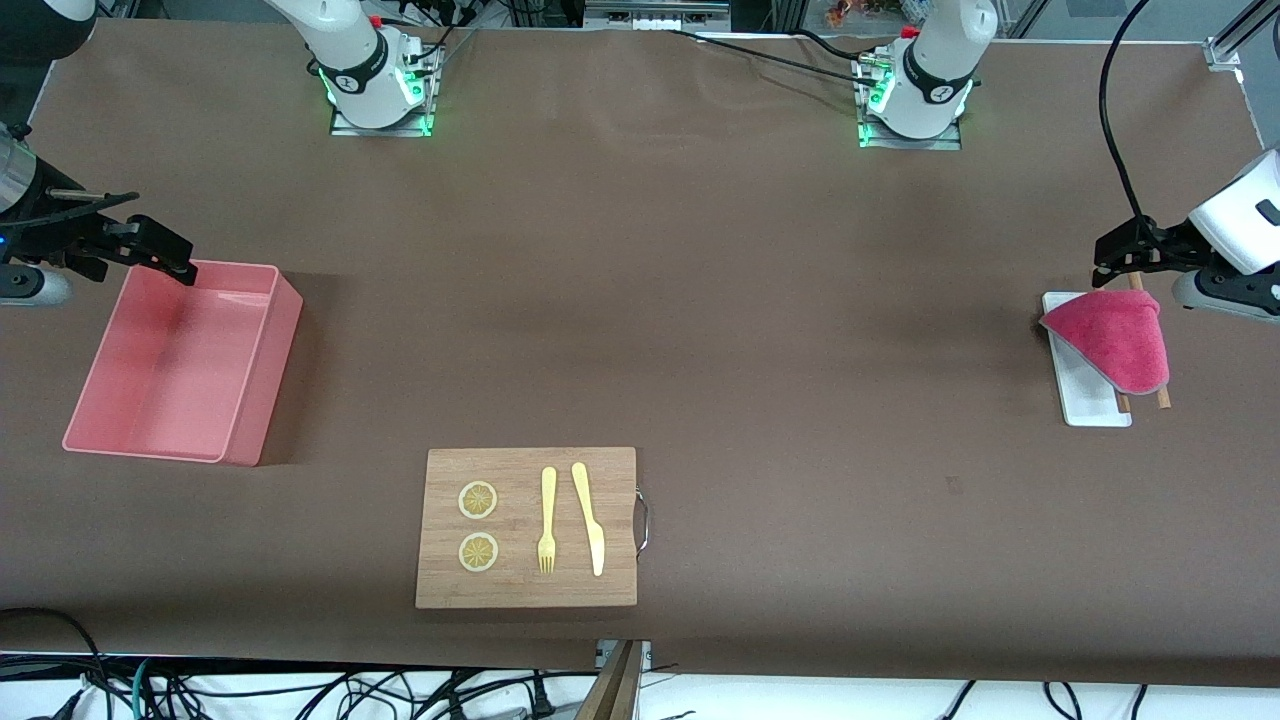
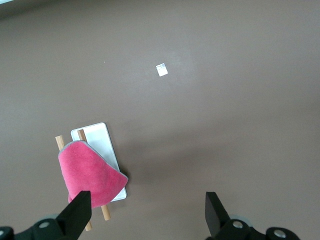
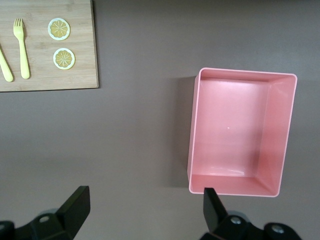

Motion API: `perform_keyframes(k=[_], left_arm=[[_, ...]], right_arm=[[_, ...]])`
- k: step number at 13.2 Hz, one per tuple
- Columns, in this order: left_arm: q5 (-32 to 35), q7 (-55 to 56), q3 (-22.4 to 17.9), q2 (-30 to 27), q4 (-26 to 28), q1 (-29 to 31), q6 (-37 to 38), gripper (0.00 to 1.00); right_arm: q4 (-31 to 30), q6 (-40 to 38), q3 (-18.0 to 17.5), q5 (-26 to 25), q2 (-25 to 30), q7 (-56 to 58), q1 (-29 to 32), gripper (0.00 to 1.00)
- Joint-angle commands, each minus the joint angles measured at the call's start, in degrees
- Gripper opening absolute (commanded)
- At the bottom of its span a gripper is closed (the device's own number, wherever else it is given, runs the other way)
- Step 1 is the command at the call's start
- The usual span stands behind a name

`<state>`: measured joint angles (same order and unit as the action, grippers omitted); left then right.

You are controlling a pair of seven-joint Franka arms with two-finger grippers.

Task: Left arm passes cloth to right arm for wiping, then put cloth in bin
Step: 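Lower the left gripper onto the pink cloth on the white tray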

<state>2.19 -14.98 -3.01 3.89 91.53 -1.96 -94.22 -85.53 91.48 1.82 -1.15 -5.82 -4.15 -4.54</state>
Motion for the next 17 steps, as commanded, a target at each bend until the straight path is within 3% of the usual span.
perform_keyframes(k=[1,7,13,17], left_arm=[[0.89,0.13,-0.06,0.77,-1.97,-0.23,1.58,1.0],[0.8,0.13,-0.06,0.86,-1.88,0.2,2.63,1.0],[0.89,-1.45,-0.33,3.84,-1.88,0.56,9.04,1.0],[1.06,-17.67,-0.5,6.65,-1.79,3.88,11.78,1.0]], right_arm=[[0.1,-0.51,0.03,-0.88,0.38,0.37,0.06,1.0],[0.19,-0.42,0.03,-0.88,0.38,0.37,0.06,1.0],[0.01,-1.56,0.29,-0.96,0.29,0.55,0.41,1.0],[0.01,-1.74,0.38,-0.96,0.29,0.55,0.41,1.0]])
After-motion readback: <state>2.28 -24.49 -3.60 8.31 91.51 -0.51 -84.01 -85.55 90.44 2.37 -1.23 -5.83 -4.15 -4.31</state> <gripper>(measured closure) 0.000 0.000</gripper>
